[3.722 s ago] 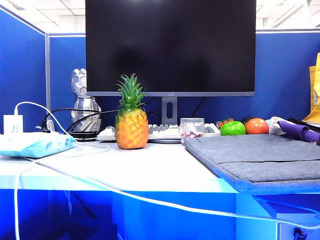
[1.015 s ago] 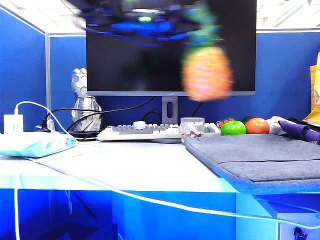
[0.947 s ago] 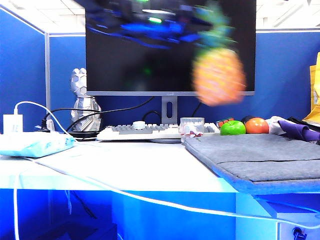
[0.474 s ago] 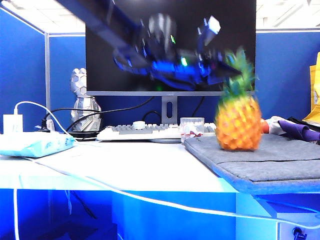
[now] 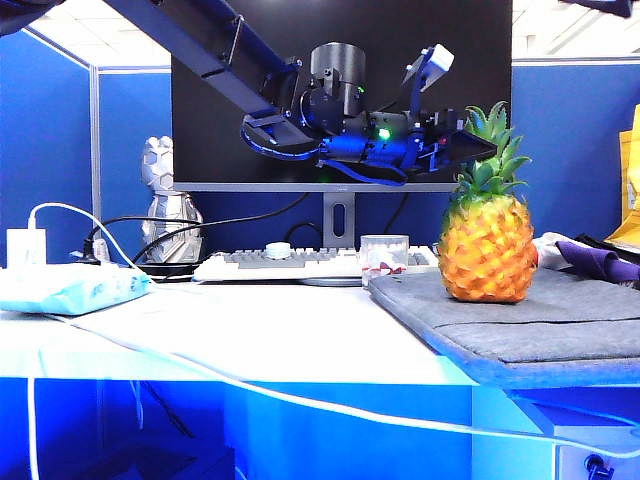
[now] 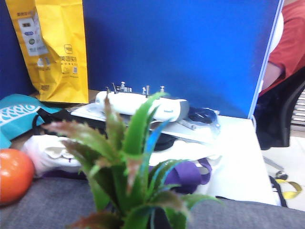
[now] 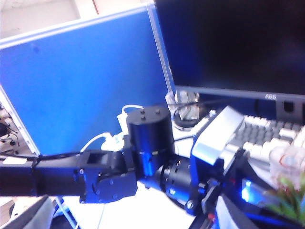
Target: Pick up the pineapple and place it above the gray bag.
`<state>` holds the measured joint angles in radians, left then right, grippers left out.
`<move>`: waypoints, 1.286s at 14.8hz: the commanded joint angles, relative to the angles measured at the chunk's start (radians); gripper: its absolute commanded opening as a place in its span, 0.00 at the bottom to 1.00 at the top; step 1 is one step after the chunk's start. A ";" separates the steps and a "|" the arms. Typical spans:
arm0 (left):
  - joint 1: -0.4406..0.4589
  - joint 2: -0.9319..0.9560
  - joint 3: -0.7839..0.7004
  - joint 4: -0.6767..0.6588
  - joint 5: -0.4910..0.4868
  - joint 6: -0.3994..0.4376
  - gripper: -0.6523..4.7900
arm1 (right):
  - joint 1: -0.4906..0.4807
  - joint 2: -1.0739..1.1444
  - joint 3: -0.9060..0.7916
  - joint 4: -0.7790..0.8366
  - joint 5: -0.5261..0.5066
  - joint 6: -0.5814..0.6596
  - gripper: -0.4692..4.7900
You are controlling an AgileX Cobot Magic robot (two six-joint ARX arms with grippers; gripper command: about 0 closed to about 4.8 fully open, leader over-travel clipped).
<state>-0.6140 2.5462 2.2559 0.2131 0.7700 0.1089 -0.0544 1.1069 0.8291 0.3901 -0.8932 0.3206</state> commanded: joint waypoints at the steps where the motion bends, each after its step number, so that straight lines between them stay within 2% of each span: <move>1: -0.001 0.017 -0.005 -0.038 -0.026 0.018 0.33 | -0.007 -0.003 0.005 0.008 -0.003 -0.007 1.00; 2: -0.001 0.017 -0.004 -0.039 -0.035 0.013 0.70 | -0.007 -0.003 0.005 0.011 -0.002 -0.007 1.00; 3: -0.001 0.017 -0.004 -0.040 -0.037 0.009 0.98 | -0.007 -0.003 0.005 0.011 0.000 -0.007 1.00; 5: -0.005 0.016 -0.004 -0.039 -0.078 -0.051 1.00 | -0.007 -0.003 0.005 0.011 0.000 -0.007 1.00; 7: -0.005 0.016 -0.004 -0.040 -0.124 -0.150 1.00 | -0.007 -0.003 0.005 0.010 0.000 -0.007 1.00; 9: -0.001 0.011 -0.003 -0.040 -0.088 -0.216 1.00 | -0.007 -0.003 0.005 0.011 -0.001 -0.007 1.00; 14: -0.003 -0.031 0.002 -0.051 0.022 -0.249 1.00 | -0.007 -0.003 0.005 0.011 0.000 -0.007 1.00; 16: -0.004 -0.044 0.002 -0.106 0.076 -0.259 1.00 | -0.007 -0.003 0.005 0.011 0.000 -0.007 1.00; 19: 0.009 -0.050 0.002 -0.181 0.065 -0.229 1.00 | -0.007 -0.003 0.006 0.011 -0.001 -0.006 1.00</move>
<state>-0.6121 2.5069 2.2536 0.0437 0.8379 -0.1371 -0.0612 1.1069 0.8291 0.3847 -0.8913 0.3172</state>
